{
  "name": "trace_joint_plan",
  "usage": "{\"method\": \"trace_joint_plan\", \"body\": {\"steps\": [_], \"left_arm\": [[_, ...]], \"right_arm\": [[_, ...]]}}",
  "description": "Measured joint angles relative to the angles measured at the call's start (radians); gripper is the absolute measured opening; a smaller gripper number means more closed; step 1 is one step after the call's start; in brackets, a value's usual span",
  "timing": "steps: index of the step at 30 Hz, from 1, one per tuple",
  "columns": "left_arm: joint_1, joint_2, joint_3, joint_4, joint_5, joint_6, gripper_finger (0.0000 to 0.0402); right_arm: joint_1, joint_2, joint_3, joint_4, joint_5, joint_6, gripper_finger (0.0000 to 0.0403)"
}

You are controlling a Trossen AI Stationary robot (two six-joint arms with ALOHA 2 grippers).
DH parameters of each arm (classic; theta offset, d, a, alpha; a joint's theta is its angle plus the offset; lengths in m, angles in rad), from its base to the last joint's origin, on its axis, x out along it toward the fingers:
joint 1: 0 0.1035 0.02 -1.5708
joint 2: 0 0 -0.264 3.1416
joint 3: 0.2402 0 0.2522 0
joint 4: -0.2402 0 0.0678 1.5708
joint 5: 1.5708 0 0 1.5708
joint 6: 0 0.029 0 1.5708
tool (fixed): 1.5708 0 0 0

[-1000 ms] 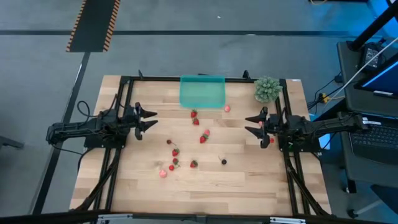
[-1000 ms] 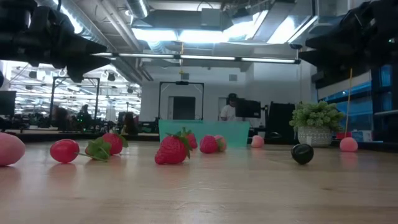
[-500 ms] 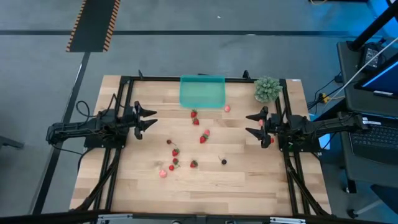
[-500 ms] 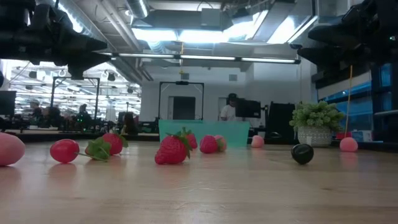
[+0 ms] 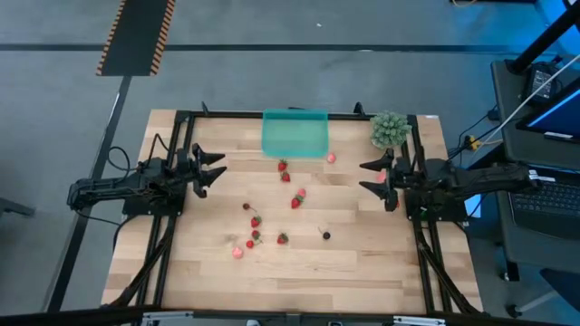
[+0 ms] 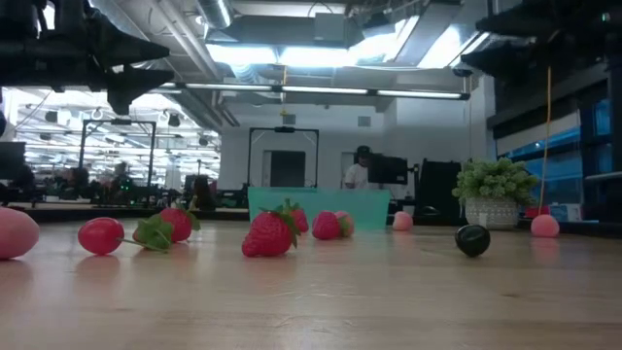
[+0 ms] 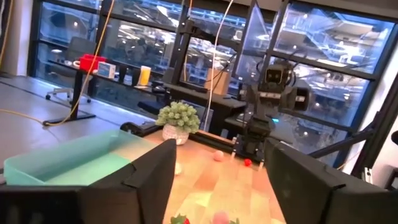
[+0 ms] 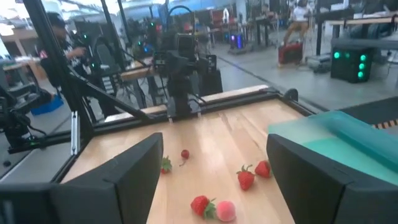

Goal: Pick and placing Produce into tupperware
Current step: Put the pink peach into the green container

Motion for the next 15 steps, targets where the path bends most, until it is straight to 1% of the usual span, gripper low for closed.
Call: {"method": "trace_joint_plan", "body": {"steps": [3, 5, 8, 10, 13, 15], "left_arm": [[0.0, 0.0, 0.0, 0.0, -0.02, 0.004, 0.0258], [0.0, 0.0, 0.0, 0.0, -0.019, 0.019, 0.0262], [0.0, 0.0, 0.0, 0.0, -0.006, 0.025, 0.0261], [0.0, 0.0, 0.0, 0.0, -0.004, 0.025, 0.0259], [0.0, 0.0, 0.0, 0.0, -0.004, 0.024, 0.0258], [0.0, 0.0, 0.0, -0.001, -0.004, 0.025, 0.0258]], "right_arm": [[0.0, 0.0, 0.096, -0.147, 0.0, 0.014, 0.0289], [0.0, 0.0, 0.163, -0.253, 0.0, 0.078, 0.0289], [0.0, 0.008, 0.281, -0.519, 0.016, 0.234, 0.0289], [0.0, 0.036, 0.356, -0.698, 0.08, 0.369, 0.0286], [0.0, 0.105, 0.434, -0.934, 0.171, 0.548, 0.0281], [0.0, 0.169, 0.456, -1.041, 0.181, 0.649, 0.0278]]}}
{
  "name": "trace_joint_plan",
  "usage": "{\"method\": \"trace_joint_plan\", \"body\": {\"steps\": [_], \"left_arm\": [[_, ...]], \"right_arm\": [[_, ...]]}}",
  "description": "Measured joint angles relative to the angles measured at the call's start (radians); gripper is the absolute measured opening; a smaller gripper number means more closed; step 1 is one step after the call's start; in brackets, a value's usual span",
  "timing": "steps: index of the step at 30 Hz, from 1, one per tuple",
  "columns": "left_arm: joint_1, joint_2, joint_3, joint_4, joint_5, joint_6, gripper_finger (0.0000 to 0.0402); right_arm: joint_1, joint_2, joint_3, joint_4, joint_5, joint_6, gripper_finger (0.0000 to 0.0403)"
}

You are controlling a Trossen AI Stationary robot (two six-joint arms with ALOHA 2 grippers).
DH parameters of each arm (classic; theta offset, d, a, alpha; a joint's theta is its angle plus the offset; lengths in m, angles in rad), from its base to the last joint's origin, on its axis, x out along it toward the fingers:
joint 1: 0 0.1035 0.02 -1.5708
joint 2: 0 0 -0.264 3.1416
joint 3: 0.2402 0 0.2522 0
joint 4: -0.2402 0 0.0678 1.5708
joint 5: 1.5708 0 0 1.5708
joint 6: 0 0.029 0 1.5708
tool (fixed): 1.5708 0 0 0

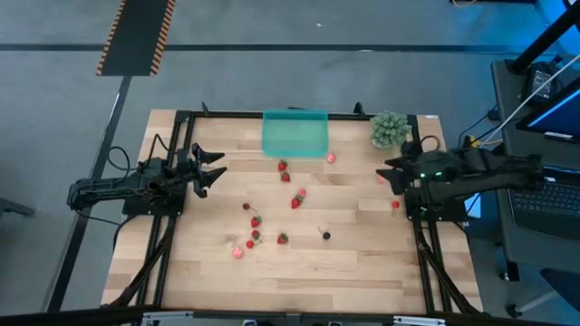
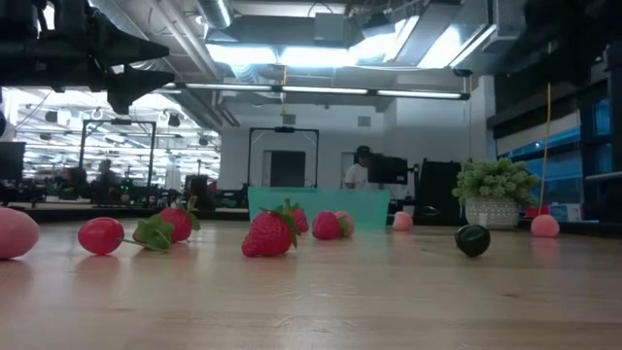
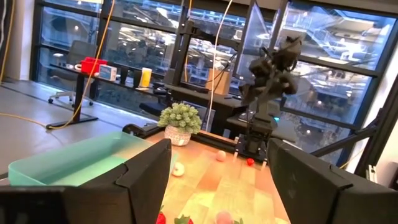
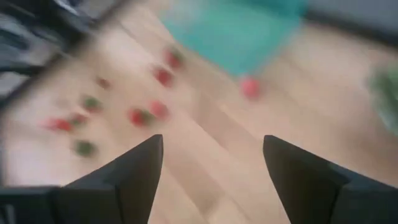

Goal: Pick and placing Produce into tupperware
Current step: Put the pink peach into the green container

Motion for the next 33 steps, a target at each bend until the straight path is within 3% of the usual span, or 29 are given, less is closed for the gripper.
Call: {"method": "trace_joint_plan", "body": {"steps": [8, 14, 19, 33], "left_arm": [[0.0, 0.0, 0.0, -0.001, 0.0, -0.026, 0.0257], [0.0, 0.0, 0.0, 0.0, 0.0, -0.027, 0.0257], [0.0, 0.0, 0.0, 0.001, 0.0, -0.028, 0.0257], [0.0, 0.0, 0.0, -0.002, 0.0, -0.029, 0.0257]], "right_arm": [[-0.032, 0.262, 0.007, -0.207, -0.052, 0.241, 0.0277], [-0.157, 0.434, 0.008, -0.194, -0.155, 0.197, 0.0277], [-0.255, 0.545, 0.008, -0.19, -0.164, 0.138, 0.0277], [-0.422, 0.701, 0.008, -0.125, -0.201, 0.024, 0.0277]]}}
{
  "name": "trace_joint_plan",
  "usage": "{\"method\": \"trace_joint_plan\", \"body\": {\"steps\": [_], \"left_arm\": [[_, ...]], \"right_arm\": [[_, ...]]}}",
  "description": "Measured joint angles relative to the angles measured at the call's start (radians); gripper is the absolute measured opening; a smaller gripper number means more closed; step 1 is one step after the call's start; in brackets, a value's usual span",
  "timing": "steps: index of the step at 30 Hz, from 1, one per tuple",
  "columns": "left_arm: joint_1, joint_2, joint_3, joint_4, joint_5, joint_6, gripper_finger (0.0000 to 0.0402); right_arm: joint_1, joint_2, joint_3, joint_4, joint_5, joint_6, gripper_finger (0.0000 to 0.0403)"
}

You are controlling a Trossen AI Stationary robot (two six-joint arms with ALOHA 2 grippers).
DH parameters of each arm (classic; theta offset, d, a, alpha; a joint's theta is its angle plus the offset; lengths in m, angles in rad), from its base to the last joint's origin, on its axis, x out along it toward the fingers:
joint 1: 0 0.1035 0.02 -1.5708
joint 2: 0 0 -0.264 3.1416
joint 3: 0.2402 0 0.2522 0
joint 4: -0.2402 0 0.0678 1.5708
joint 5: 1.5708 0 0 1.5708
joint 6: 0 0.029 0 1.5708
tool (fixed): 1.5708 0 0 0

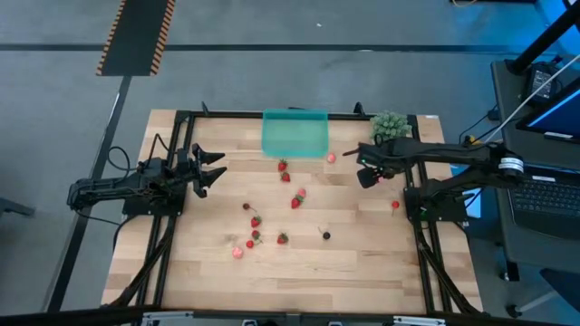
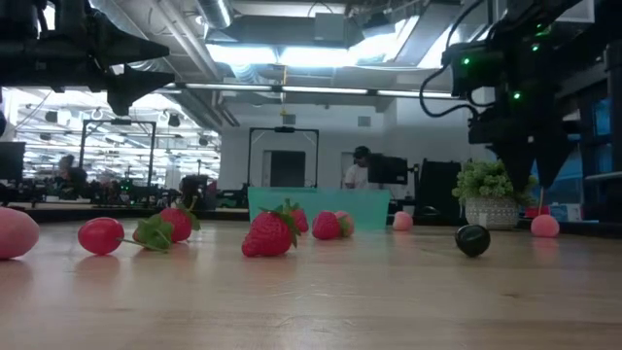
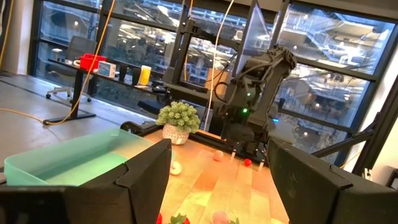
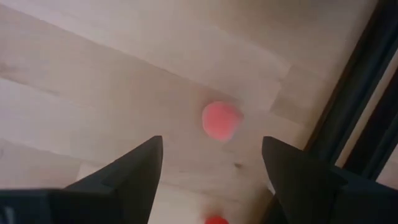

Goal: Pick and placing Produce into tupperware
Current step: Put the pink peach into the green container

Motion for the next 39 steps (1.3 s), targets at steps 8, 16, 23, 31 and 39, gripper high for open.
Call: {"method": "trace_joint_plan", "body": {"steps": [8, 16, 23, 31, 39], "left_arm": [[0.0, 0.0, 0.0, -0.005, 0.0, 0.001, 0.0257], [0.0, 0.0, 0.0, -0.026, 0.0, 0.001, 0.0257], [0.0, 0.0, 0.0, -0.024, 0.0, 0.001, 0.0257], [0.0, 0.0, 0.0, -0.024, 0.0, 0.001, 0.0257], [0.0, 0.0, 0.0, -0.023, 0.0, 0.001, 0.0257]], "right_arm": [[-0.013, 0.041, 0.0, 0.028, -0.015, -0.005, 0.0277], [-0.013, 0.041, 0.0, 0.041, -0.041, -0.02, 0.0277], [-0.013, 0.041, 0.0, 0.057, -0.053, 0.027, 0.0277], [-0.013, 0.071, 0.0, 0.06, -0.052, 0.013, 0.0277], [-0.013, 0.092, 0.0, 0.06, -0.052, -0.022, 0.0277]]}}
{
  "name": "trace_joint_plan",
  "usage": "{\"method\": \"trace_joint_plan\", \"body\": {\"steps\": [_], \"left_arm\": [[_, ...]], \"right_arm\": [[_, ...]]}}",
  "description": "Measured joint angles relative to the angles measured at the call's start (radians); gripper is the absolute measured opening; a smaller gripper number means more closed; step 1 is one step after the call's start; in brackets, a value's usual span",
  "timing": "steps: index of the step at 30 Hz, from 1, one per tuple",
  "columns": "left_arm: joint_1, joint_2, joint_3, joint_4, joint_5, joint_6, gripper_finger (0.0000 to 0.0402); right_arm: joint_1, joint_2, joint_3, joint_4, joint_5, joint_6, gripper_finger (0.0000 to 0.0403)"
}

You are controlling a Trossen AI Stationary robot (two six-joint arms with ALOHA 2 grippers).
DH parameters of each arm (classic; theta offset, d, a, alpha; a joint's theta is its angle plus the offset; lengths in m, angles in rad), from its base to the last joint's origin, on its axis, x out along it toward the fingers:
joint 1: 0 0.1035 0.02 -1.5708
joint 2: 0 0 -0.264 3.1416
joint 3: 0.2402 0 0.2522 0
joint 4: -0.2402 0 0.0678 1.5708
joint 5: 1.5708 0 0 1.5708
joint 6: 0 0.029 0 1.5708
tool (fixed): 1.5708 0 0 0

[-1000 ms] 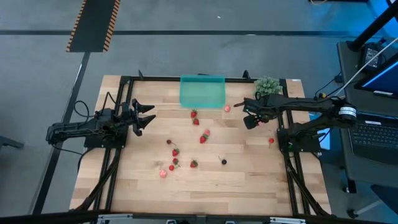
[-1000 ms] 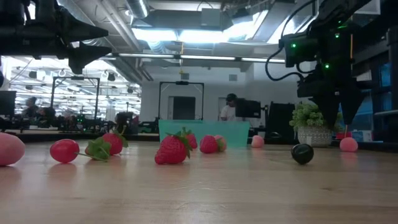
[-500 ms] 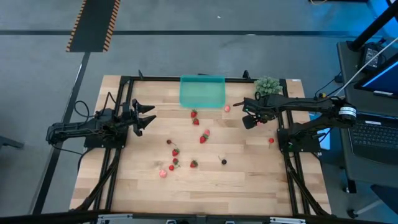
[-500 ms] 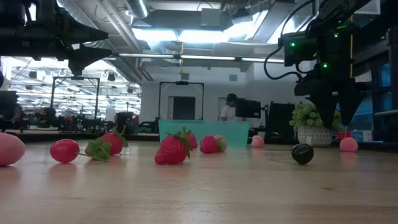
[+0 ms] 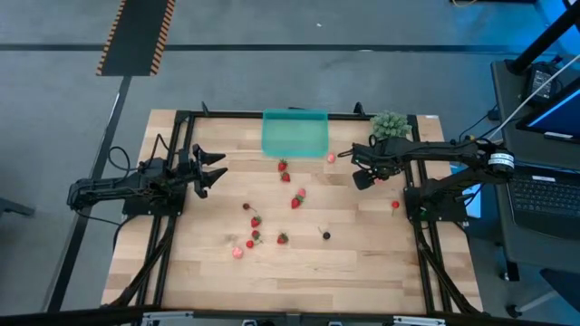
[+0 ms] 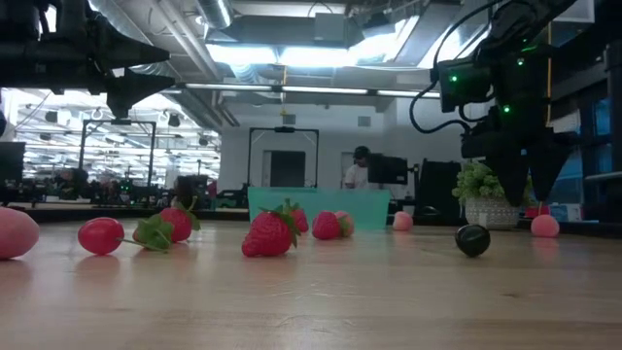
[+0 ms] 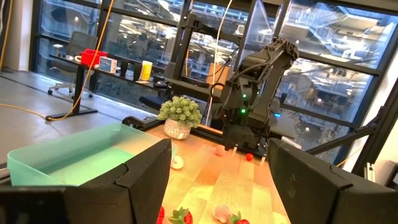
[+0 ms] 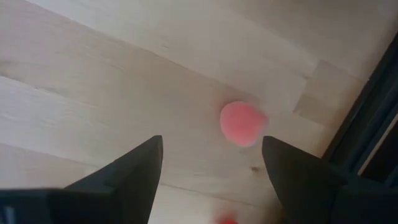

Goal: Pick and placing Produce into tupperware
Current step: Put the pink peach into the green container

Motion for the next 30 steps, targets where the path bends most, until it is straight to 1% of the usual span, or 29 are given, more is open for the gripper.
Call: {"method": "trace_joint_plan", "body": {"steps": [5, 10, 17, 25, 30], "left_arm": [[0.0, 0.0, 0.0, 0.0, 0.0, 0.0, 0.0257], [0.0, 0.0, 0.0, 0.0, 0.0, 0.001, 0.0257], [0.0, 0.0, 0.0, 0.0, 0.0, 0.001, 0.0257], [0.0, 0.0, 0.0, 0.0, 0.0, 0.001, 0.0257], [0.0, 0.0, 0.0, 0.0, 0.0, 0.002, 0.0257]], "right_arm": [[0.0, 0.0, 0.0, -0.003, -0.031, 0.007, 0.0277], [-0.017, 0.0, -0.004, -0.01, 0.012, 0.064, 0.0277], [-0.072, 0.0, -0.079, -0.001, 0.012, 0.104, 0.0277], [-0.083, 0.0, -0.148, 0.169, 0.004, 0.1, 0.0277], [-0.088, 0.0, -0.189, 0.209, -0.001, 0.104, 0.0277]]}}
